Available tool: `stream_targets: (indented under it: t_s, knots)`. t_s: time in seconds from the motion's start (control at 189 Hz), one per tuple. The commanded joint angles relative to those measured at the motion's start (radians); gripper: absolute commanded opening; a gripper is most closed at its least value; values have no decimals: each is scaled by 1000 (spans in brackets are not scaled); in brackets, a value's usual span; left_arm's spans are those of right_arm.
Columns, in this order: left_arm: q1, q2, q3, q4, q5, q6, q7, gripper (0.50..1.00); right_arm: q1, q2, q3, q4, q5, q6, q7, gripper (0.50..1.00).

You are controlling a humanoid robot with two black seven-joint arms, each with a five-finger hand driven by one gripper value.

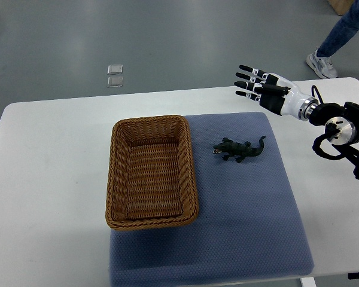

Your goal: Place crocodile in brown basket with right hand

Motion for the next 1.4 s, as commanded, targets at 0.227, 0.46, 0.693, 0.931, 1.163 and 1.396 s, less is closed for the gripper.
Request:
stream_targets:
  t_s: [0.227, 0.46, 0.693, 0.931, 1.163, 1.396]
  knots:
    - [1, 0, 0, -4, 0, 0, -1, 1000, 0, -9, -1, 0, -3, 3, 0, 930]
    - [-2, 0, 3, -1, 0, -2, -1, 1000, 9, -16, -4, 0, -87, 21, 2, 928]
    - [-2, 0, 1, 0, 0, 0, -1, 1000, 12, -16, -3, 0, -250, 17, 103, 926]
    - [-2, 0, 1, 0, 0, -2, -1, 1000, 14, -25, -6, 0, -419, 12, 126, 926]
    - [-2, 0, 1, 0, 0, -2, -1, 1000, 20, -32, -4, 1, -724, -6, 175, 926]
    - [-2, 0, 1, 0, 0, -2, -1, 1000, 75, -71, -23, 14, -959, 0, 224, 926]
